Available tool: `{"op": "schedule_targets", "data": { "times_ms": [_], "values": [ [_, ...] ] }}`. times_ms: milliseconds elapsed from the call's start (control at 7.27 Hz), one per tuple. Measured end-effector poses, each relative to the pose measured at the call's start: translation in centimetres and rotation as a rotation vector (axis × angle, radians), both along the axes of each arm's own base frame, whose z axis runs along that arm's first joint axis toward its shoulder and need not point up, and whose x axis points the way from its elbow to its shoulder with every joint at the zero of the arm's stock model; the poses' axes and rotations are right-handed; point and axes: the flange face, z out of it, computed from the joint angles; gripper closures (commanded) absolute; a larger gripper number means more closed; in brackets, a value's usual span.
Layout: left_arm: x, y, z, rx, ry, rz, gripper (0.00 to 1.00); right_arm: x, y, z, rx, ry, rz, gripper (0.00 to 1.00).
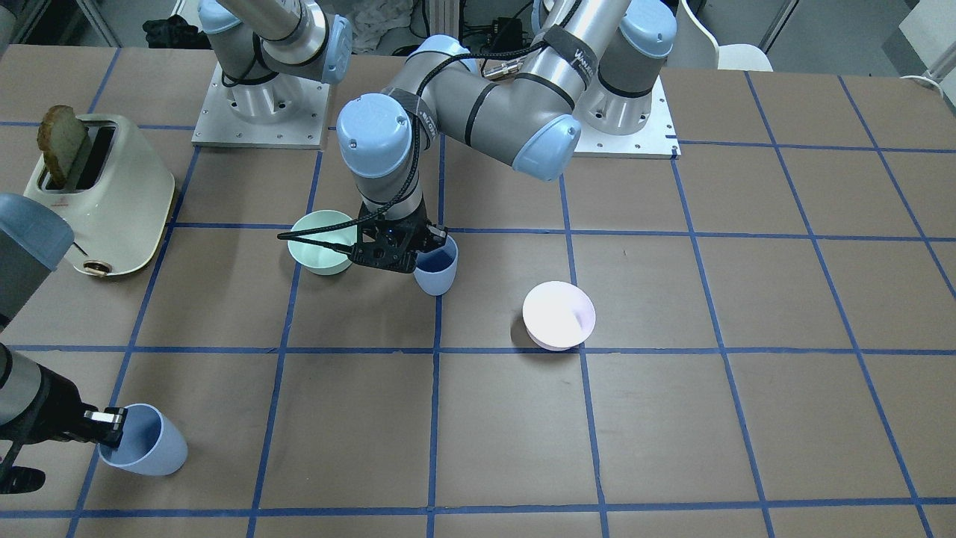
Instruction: Stack blue cups with both arms
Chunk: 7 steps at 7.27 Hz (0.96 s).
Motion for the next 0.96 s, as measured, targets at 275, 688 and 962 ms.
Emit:
{"op": "schedule_targets", "data": {
  "times_ms": [275, 688, 962],
  "values": [
    [0.2, -0.4, 3.2, -0.032, 0.026, 0.002, 0.0, 0.2, 0.5, 2.6, -0.031, 0.009, -0.003, 1.0],
    [5.4, -3.7, 15.7, -0.01, 0.04, 0.084, 0.0, 3.4, 2.8, 8.3, -0.055, 0.01, 0.005, 1.0],
    [12.9, -6.7, 22.1, -0.058, 0.076, 0.179, 0.0, 11.4, 7.4, 9.9, -0.027, -0.007, 0.03, 1.0]
  ]
}}
